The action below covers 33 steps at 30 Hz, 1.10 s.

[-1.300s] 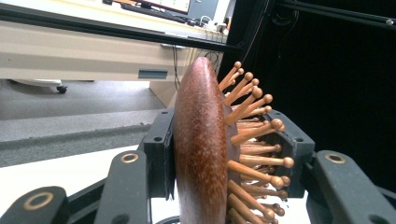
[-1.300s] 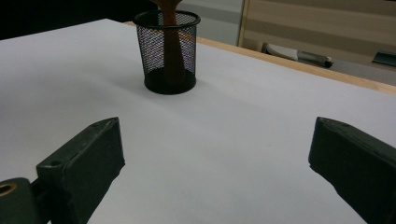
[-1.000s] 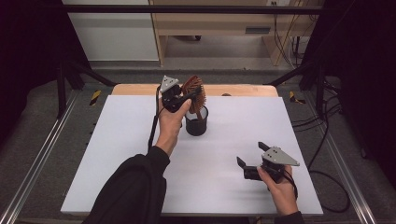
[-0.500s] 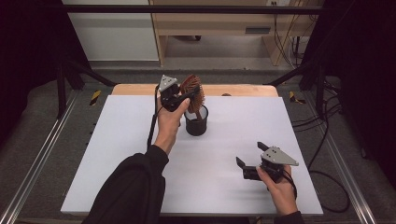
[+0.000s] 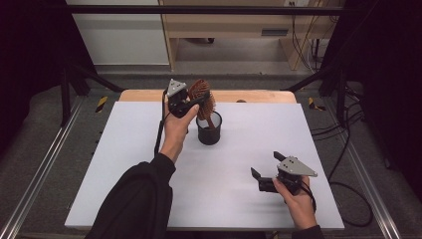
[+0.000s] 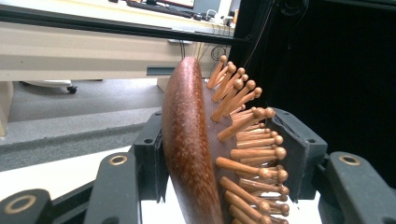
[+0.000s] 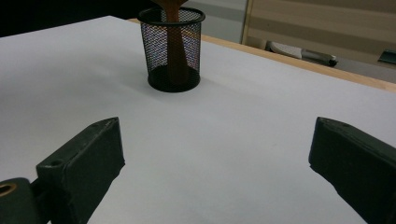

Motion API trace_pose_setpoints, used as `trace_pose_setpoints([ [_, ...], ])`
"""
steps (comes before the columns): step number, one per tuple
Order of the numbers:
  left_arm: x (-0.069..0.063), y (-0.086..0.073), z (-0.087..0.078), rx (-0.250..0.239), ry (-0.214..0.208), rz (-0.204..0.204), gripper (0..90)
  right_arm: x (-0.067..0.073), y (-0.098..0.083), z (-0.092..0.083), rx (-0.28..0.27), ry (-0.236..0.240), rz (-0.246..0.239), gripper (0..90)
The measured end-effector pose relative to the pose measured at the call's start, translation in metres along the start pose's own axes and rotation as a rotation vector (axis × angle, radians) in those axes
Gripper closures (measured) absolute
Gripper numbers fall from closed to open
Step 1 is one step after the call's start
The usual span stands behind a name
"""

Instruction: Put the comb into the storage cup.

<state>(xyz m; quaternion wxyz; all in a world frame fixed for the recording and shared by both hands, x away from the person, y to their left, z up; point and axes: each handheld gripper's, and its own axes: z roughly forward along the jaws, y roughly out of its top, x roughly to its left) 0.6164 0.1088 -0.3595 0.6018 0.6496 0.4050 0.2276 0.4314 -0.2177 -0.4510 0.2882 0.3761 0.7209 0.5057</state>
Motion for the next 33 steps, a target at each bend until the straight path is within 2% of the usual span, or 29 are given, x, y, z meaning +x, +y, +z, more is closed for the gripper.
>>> trace_pose_setpoints([
  [9, 0.009, -0.001, -0.001, 0.015, 0.003, -0.002, 42.3, 0.001, 0.0, 0.002, 0.003, 0.005, 0.002, 3.5],
  [33, 0.021, -0.005, 0.0, 0.018, 0.004, -0.01, 40.1, 0.001, -0.001, 0.002, 0.01, -0.003, 0.006, 3.3],
])
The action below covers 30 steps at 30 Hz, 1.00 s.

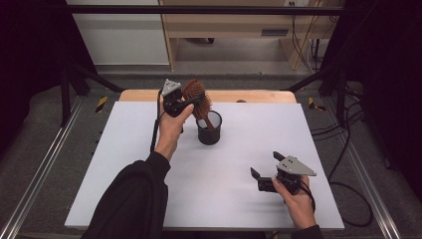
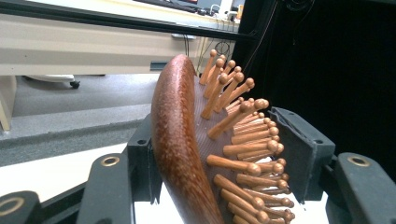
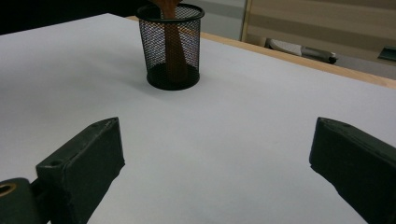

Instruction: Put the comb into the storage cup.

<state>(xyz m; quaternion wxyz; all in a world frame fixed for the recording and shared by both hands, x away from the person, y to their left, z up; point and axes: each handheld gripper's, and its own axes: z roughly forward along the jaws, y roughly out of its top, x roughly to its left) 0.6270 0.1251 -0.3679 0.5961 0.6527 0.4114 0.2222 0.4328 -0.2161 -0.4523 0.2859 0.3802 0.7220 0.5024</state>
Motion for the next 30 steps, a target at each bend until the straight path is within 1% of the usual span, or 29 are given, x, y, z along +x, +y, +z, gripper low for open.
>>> trace_pose_setpoints([
  [6, 0.0036, -0.0012, 0.0009, 0.002, 0.008, -0.003, 39.5, 0.0003, -0.0002, 0.0011, 0.003, 0.004, -0.001, 3.3],
  [13, 0.0043, -0.0015, 0.0016, 0.001, 0.009, 0.002, 39.1, 0.0003, 0.0, 0.0013, 0.001, 0.006, 0.003, 3.3],
  [24, 0.0087, -0.0028, 0.0033, 0.003, 0.02, -0.004, 38.1, -0.0003, -0.0001, 0.0017, -0.001, 0.008, 0.008, 3.2],
  [27, 0.0089, -0.0029, 0.0035, 0.001, 0.024, 0.001, 37.8, -0.0001, 0.0, 0.0017, -0.002, 0.009, 0.009, 3.2],
  [30, 0.0095, -0.0025, 0.0033, -0.005, 0.038, 0.017, 36.6, -0.0002, -0.0001, 0.0016, -0.002, 0.009, 0.009, 3.2],
])
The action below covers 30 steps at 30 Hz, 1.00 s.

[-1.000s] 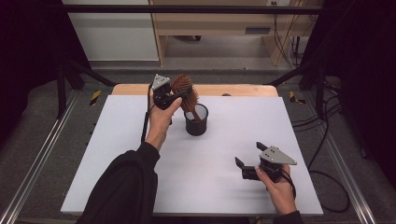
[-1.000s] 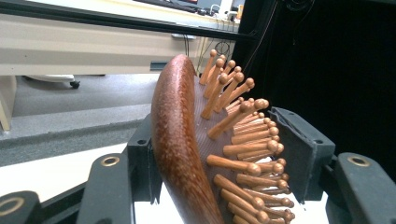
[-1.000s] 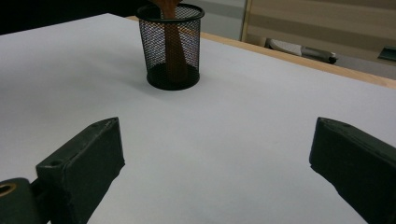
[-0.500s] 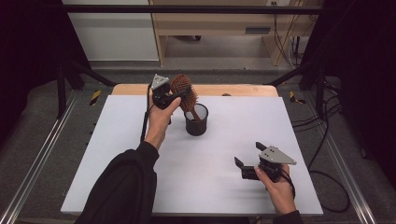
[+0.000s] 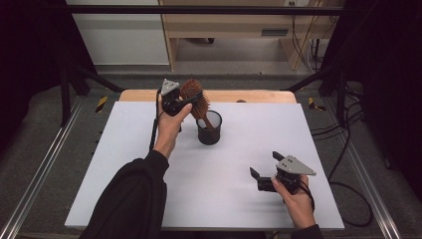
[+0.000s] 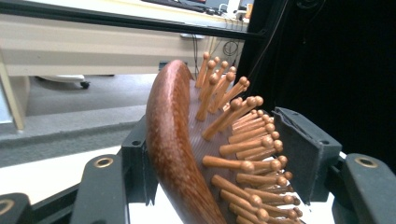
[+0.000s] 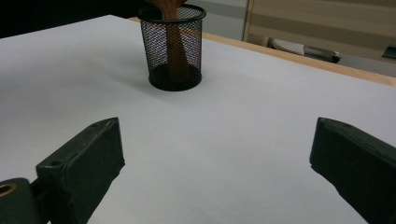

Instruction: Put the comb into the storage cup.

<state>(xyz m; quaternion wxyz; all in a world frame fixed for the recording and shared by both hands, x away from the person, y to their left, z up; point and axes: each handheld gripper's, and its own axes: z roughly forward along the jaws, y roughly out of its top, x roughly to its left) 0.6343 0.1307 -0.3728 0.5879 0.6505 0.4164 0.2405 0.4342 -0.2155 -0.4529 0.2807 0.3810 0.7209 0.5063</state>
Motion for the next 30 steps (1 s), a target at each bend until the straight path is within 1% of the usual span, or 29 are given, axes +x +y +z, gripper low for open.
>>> trace_pose_setpoints([
  [7, 0.0019, -0.0001, -0.0002, 0.004, -0.007, -0.005, 36.4, 0.0001, -0.0001, 0.0002, 0.001, 0.001, 0.002, 3.2],
  [16, 0.001, -0.0007, 0.0012, -0.002, -0.004, 0.001, 36.0, -0.0001, -0.0001, 0.0003, 0.001, 0.003, 0.003, 3.2],
  [30, 0.0016, -0.0008, 0.0017, -0.006, -0.003, 0.0, 35.7, 0.0, -0.0004, 0.0006, 0.002, 0.004, 0.004, 3.1],
])
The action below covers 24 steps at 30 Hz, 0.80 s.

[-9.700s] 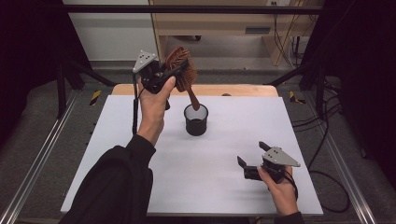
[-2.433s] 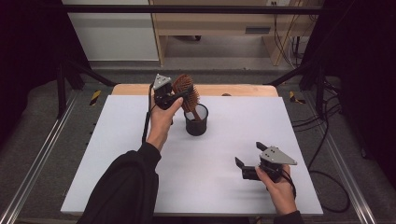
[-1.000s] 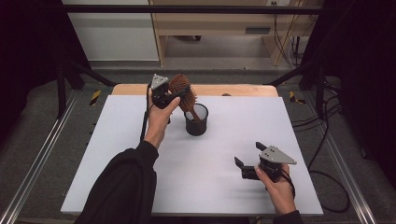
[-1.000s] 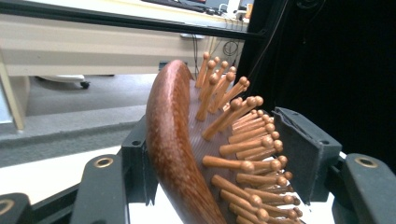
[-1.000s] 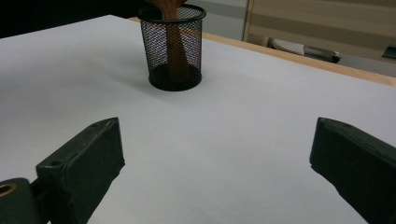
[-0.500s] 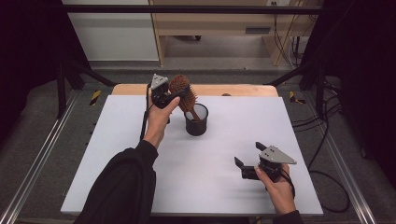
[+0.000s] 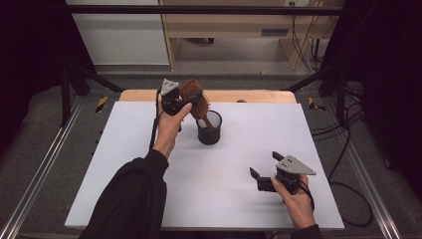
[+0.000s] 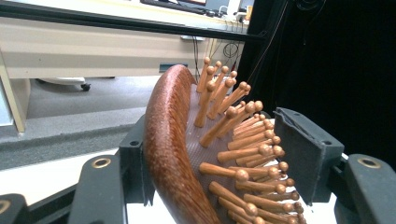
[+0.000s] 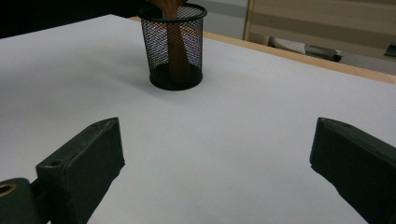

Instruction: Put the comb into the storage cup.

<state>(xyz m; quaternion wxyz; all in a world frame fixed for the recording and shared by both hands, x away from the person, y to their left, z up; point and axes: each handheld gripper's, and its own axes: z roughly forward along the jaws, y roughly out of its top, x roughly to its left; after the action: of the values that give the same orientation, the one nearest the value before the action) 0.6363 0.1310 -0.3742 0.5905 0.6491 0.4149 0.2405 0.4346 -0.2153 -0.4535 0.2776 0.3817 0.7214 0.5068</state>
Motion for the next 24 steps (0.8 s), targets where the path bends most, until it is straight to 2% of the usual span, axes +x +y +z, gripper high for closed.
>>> trace_pose_setpoints([
  [24, 0.0022, -0.0004, -0.001, 0.001, 0.015, 0.0, 34.9, -0.0001, 0.0, -0.0001, 0.0, 0.0, 0.003, 3.1],
])
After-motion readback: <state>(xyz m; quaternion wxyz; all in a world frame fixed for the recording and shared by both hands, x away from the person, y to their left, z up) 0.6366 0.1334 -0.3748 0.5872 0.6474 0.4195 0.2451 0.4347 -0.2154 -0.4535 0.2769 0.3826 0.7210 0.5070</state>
